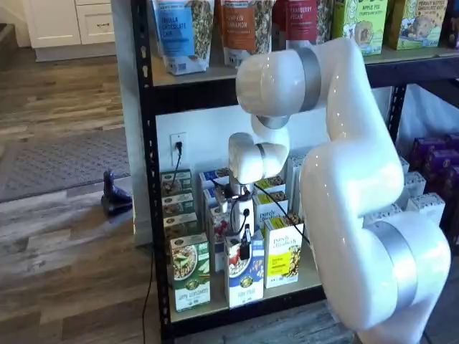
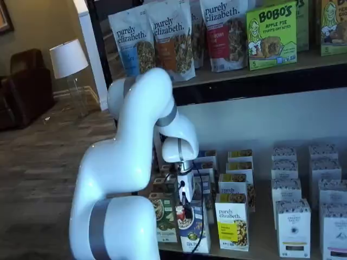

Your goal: Pick up the blue and white box that is on the bottom shelf, the second box from the left

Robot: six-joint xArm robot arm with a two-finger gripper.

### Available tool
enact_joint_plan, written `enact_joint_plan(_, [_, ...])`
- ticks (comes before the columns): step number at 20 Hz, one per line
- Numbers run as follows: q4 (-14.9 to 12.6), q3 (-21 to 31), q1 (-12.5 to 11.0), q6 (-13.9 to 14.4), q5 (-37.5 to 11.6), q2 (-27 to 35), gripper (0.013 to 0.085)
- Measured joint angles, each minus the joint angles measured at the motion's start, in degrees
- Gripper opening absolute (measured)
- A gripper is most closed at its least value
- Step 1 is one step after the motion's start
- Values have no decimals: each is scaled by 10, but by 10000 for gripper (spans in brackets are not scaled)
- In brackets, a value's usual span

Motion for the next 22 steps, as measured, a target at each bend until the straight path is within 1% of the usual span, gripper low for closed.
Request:
enact_joint_plan(10, [14, 118, 12, -1, -18, -98, 450])
enact_joint_plan(16, [-1, 215, 24, 24, -39, -180, 450])
enact_joint_plan(18, [2, 244, 28, 26, -45, -207, 450])
enact_joint_plan(21, [12, 274, 35, 24, -43, -240, 450])
enact_joint_plan(22, [8, 285, 39, 31, -42, -253, 450])
